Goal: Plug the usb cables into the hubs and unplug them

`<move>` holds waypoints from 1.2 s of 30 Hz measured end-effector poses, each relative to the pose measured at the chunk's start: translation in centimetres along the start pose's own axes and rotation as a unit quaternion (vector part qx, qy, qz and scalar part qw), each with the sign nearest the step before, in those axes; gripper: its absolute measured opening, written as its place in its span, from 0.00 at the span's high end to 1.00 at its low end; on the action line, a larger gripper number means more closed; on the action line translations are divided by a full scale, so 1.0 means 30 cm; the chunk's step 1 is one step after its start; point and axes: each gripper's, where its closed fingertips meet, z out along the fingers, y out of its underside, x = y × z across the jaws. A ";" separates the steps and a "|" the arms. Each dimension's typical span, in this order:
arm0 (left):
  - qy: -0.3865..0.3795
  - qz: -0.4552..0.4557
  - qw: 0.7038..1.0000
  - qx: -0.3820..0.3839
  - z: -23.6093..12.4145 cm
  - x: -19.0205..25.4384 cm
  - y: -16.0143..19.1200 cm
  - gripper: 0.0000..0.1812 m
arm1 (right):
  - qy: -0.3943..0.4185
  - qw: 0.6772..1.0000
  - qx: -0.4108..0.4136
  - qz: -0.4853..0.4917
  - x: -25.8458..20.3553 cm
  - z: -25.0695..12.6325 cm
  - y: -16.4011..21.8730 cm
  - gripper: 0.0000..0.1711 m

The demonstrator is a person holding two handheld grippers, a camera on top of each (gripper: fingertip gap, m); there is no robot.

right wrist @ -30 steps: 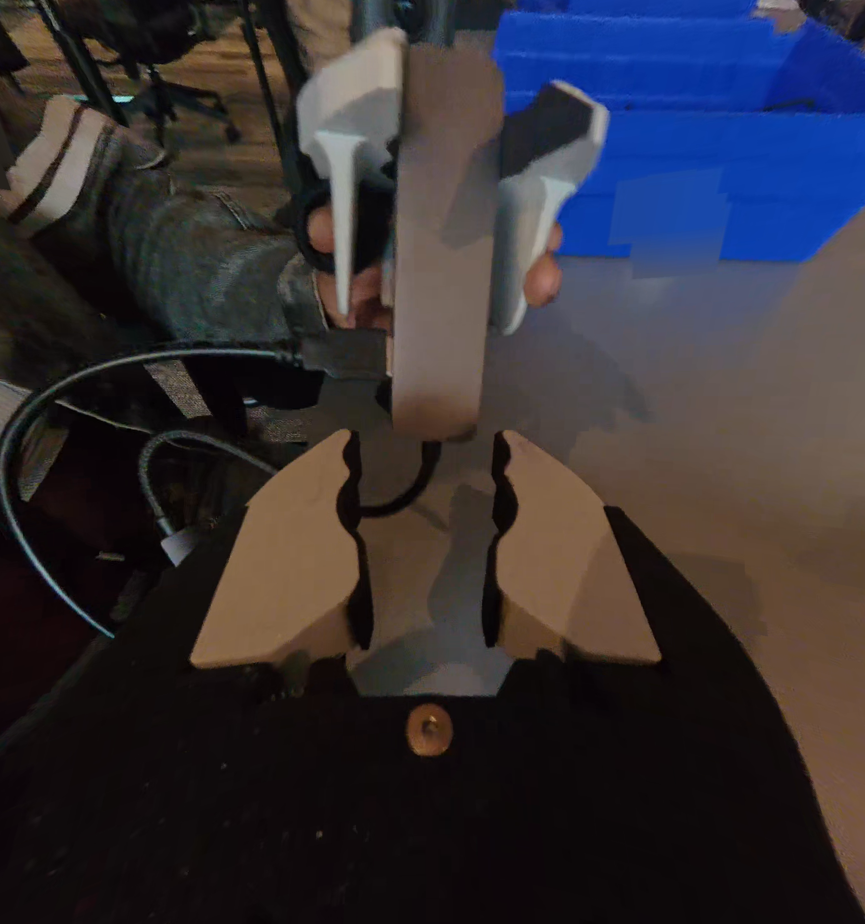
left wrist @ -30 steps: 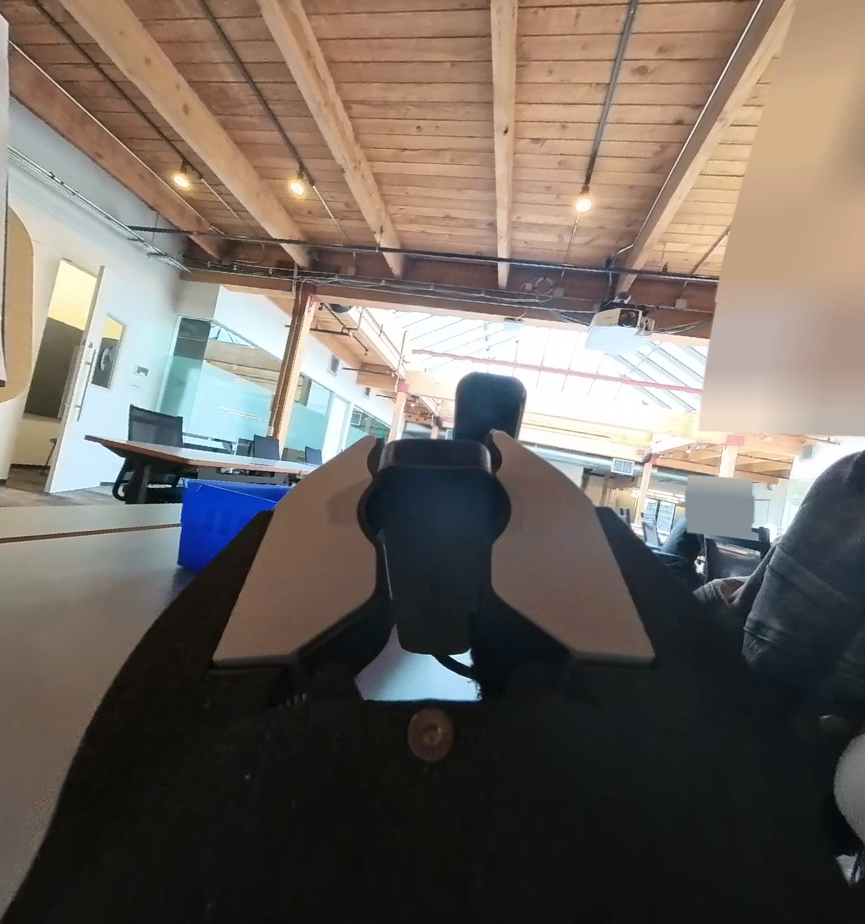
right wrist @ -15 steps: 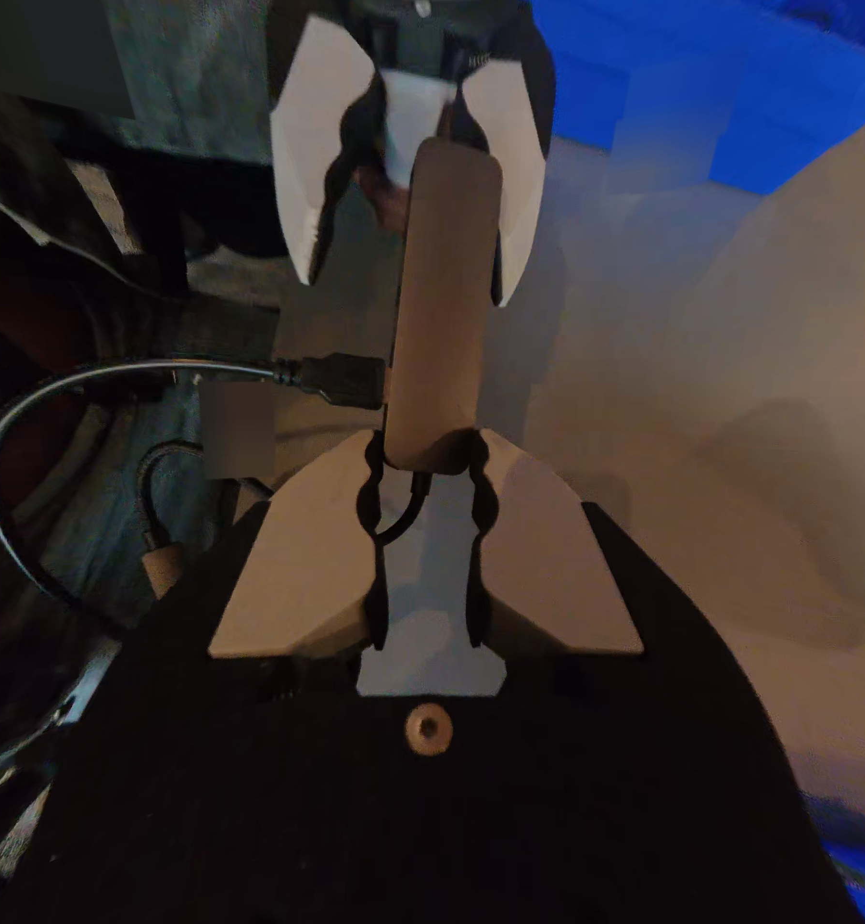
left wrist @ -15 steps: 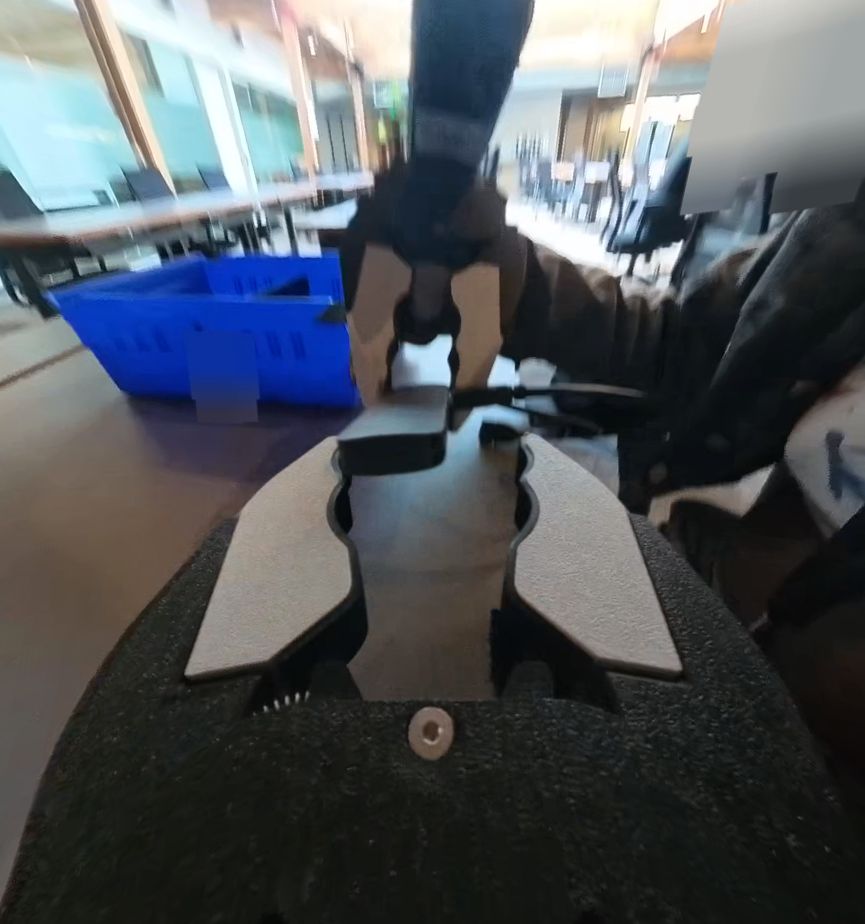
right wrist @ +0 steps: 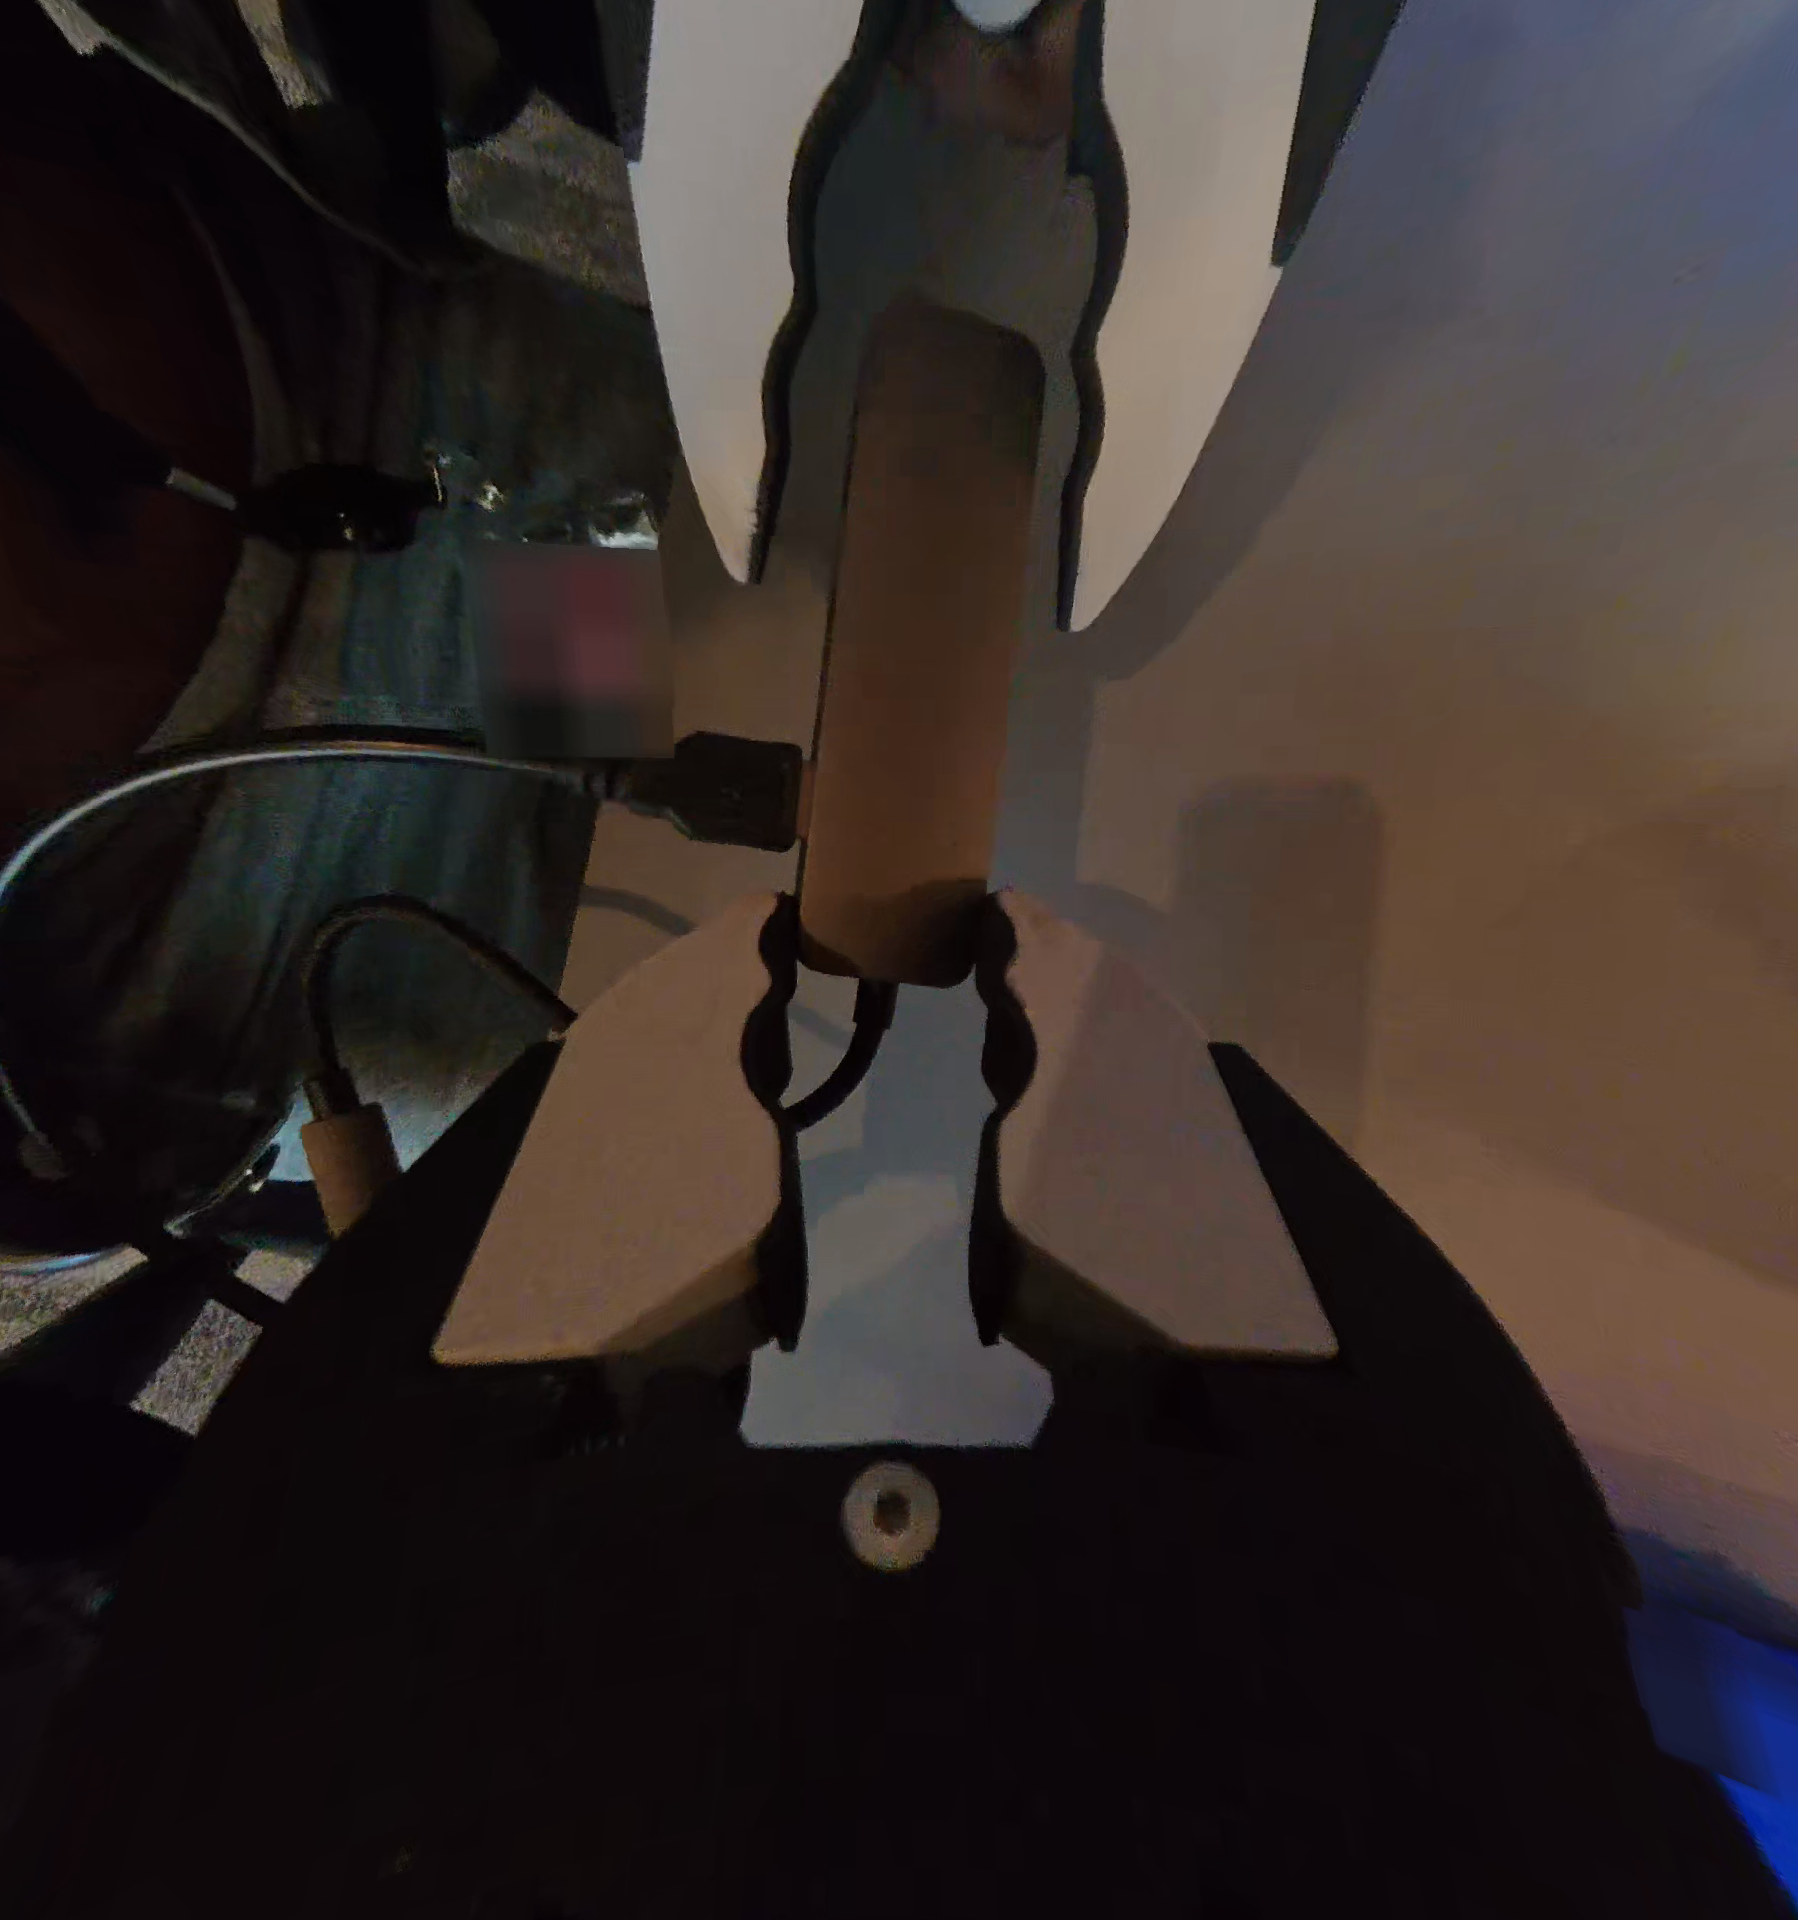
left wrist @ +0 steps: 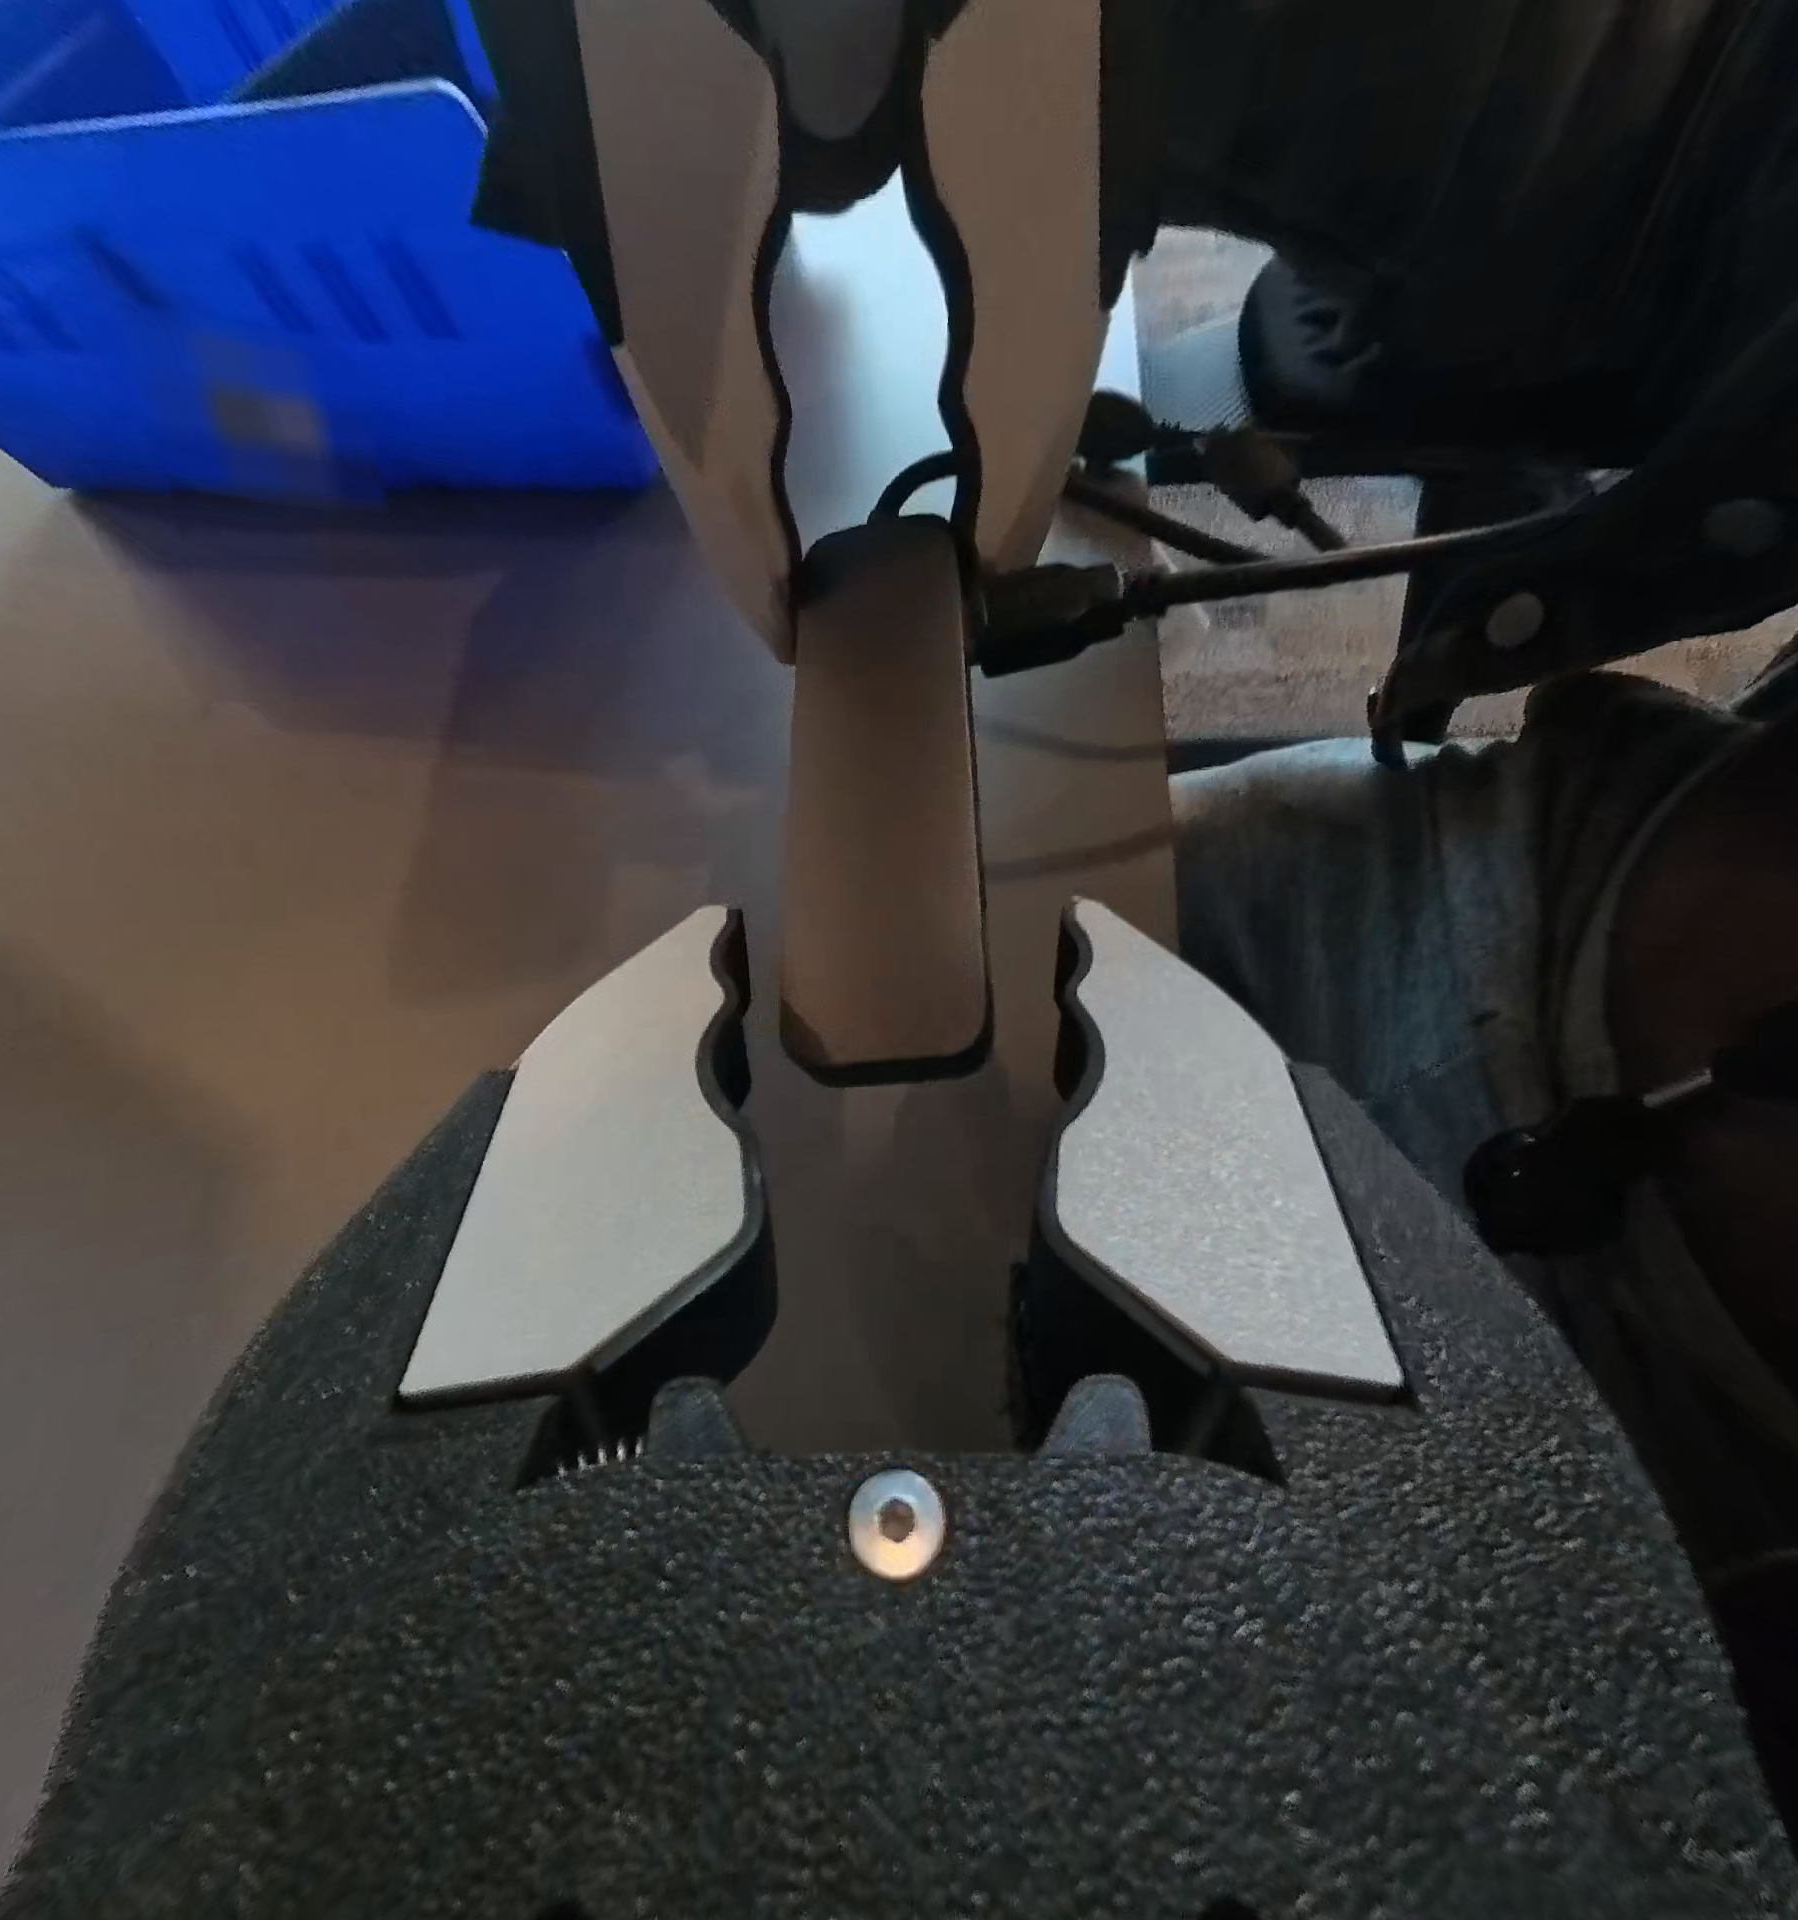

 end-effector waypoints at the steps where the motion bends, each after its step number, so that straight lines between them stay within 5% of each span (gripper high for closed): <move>1: 0.000 0.000 1.000 -0.009 0.007 0.005 0.004 0.70 | 0.000 1.000 -0.008 -0.004 -0.003 0.004 0.003 0.81; 4: -0.016 0.004 0.999 -0.036 0.022 0.001 0.022 0.81 | 0.001 1.000 -0.012 -0.008 -0.004 0.008 0.004 0.81; 8: -0.021 -0.019 0.999 -0.038 0.024 -0.004 0.022 0.81 | 0.010 1.000 -0.001 0.002 0.012 0.003 0.006 0.81; 13: -0.053 -0.100 0.994 -0.006 0.011 -0.075 0.028 0.81 | 0.115 0.989 0.072 0.053 0.132 -0.084 -0.019 0.80; 19: -0.124 -0.159 0.979 0.004 -0.010 -0.165 0.056 0.81 | 0.284 0.929 0.196 0.134 0.269 -0.357 0.002 0.80; 26: -0.209 -0.234 0.947 0.069 -0.134 -0.287 0.069 0.81 | 0.462 0.837 0.149 0.253 0.331 -0.636 0.283 0.80; 31: -0.294 -0.281 0.908 0.098 -0.212 -0.385 0.122 0.81 | 0.368 0.873 0.091 0.305 0.279 -0.569 0.429 0.84; 36: -0.324 -0.282 0.900 0.077 -0.215 -0.408 0.149 0.81 | 0.222 0.925 -0.064 0.301 0.267 -0.413 0.544 0.87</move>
